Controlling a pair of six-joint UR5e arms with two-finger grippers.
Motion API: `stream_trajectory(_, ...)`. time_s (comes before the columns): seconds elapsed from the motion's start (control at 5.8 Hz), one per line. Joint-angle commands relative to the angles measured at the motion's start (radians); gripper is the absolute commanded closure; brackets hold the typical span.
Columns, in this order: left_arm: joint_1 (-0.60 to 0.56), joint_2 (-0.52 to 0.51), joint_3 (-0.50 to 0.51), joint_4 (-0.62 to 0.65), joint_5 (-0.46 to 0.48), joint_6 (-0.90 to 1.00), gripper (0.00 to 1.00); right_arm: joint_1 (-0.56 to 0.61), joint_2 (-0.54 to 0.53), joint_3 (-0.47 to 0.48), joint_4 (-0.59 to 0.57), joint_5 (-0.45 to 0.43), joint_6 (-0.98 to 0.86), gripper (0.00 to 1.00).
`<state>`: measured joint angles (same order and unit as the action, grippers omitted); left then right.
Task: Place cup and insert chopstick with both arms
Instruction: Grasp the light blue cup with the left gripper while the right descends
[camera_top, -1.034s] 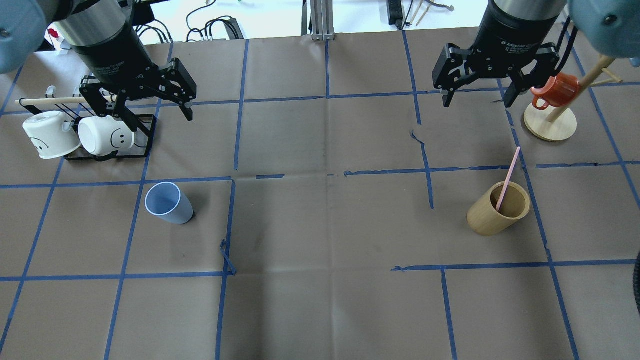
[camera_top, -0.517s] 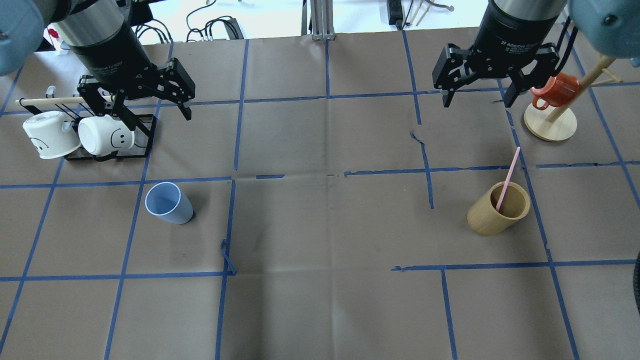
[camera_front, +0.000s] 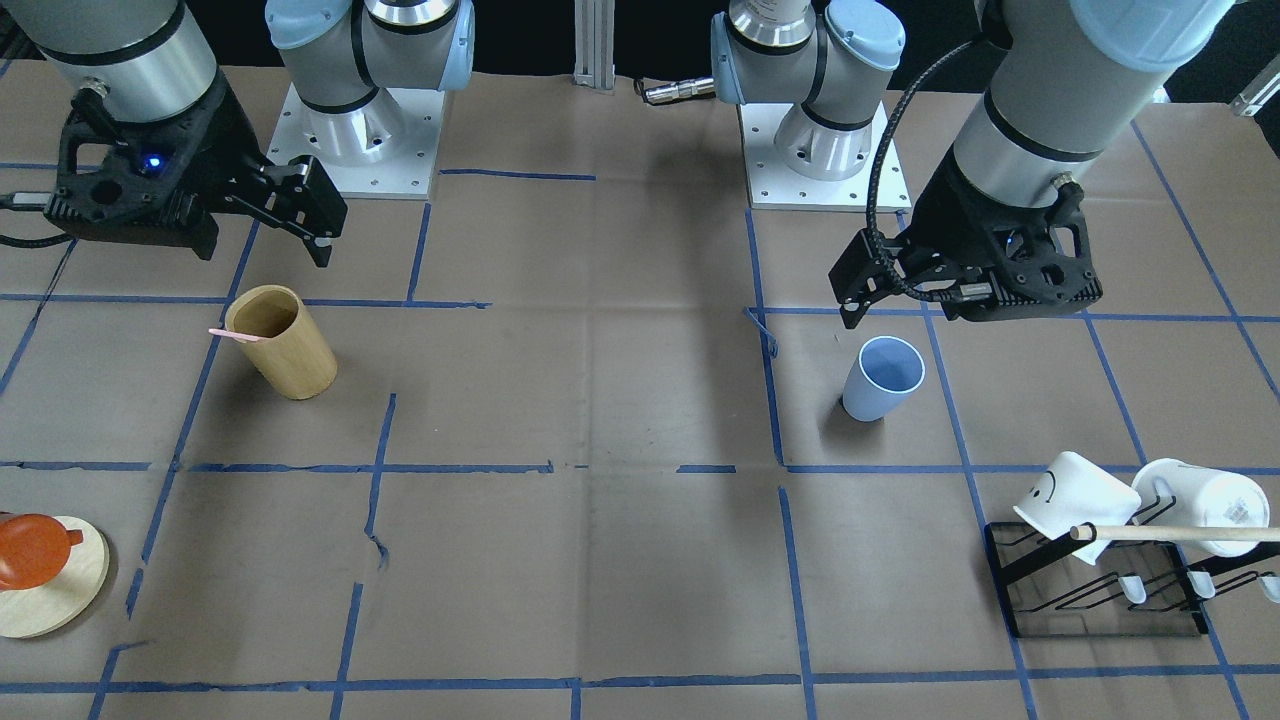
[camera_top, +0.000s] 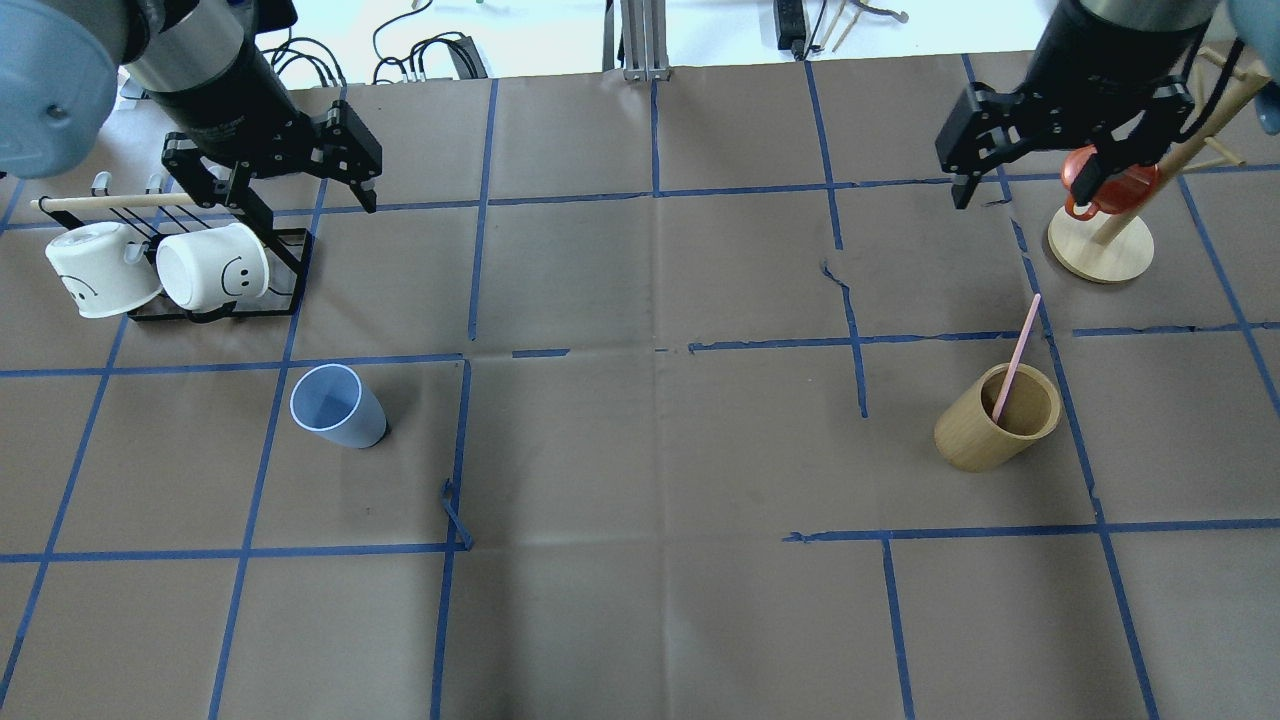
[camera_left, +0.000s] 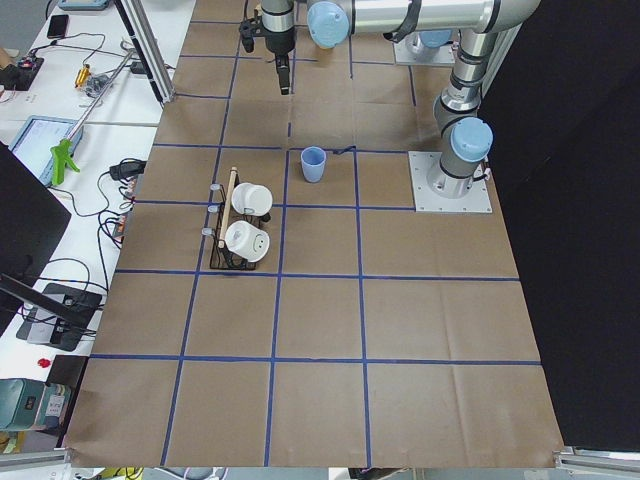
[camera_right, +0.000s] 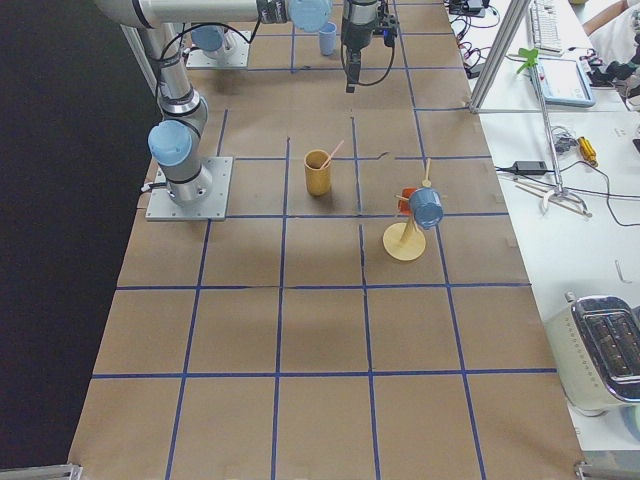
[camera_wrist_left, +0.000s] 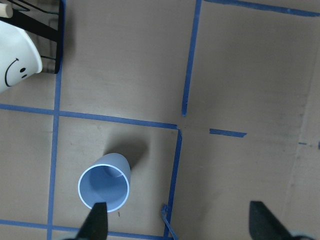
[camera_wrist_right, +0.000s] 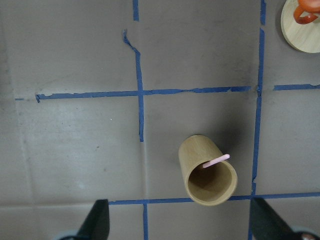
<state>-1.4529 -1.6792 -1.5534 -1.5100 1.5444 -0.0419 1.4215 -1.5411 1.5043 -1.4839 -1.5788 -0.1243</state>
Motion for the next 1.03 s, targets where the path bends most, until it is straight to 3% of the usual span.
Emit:
stream_trajectory(0.0,0.083,-0.007,-0.188,0.119,0.002,0.014,0.02,-0.085,-0.039,0.100,-0.091,0.008,-0.086,0.00)
stream_trajectory(0.34,0.082,-0.049,-0.428,0.399,0.003,0.014,0.02,-0.088,-0.060,0.299,-0.356,0.000,-0.110,0.00)
stream_trajectory(0.52,0.074,-0.068,-0.448,0.412,0.003,0.016,0.04,-0.105,-0.082,0.414,-0.524,-0.001,-0.139,0.00)
stream_trajectory(0.69,0.071,-0.083,-0.450,0.412,0.000,0.016,0.35,-0.105,-0.097,0.520,-0.684,0.012,-0.132,0.00)
stream_trajectory(0.86,0.072,-0.088,-0.447,0.415,-0.007,0.014,0.78,-0.107,-0.115,0.603,-0.790,0.014,-0.132,0.00)
